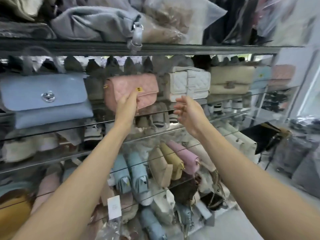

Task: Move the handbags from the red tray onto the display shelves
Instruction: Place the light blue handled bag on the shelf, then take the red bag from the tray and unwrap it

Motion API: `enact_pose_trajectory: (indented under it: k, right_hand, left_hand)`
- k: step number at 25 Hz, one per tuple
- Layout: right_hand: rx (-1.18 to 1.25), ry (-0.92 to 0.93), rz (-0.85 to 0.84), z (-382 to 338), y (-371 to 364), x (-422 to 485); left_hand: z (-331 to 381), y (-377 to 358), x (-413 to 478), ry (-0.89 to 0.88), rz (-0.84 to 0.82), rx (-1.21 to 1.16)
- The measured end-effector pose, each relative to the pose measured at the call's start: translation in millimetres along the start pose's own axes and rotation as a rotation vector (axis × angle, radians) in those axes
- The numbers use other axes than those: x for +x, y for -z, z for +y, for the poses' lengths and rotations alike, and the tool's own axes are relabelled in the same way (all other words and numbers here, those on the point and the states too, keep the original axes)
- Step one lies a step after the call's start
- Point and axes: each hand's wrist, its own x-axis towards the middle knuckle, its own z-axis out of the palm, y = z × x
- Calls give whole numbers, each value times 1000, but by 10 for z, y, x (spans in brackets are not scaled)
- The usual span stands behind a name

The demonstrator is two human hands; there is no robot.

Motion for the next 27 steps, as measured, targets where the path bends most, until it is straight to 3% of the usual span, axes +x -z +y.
enact_pose_trajectory:
  k: [6,13,21,27]
  right_hand:
    - [-108,34,359,-511,2337,-407]
    - [-160,18,763,-712,4358,-1377]
    - [-149,-143,1241,-449,5728,-1983]
    - [-65,-180,1538,-145,6339,-2159]
  left_hand:
    - [32,-2247,-764,67,-486,-59]
    - [-31,-4348,-2180,237,-964,-93]
    - [-492,-5954,-3232,341,-1384,21]
    - [-848,-6835,-3711,215,-1670,168]
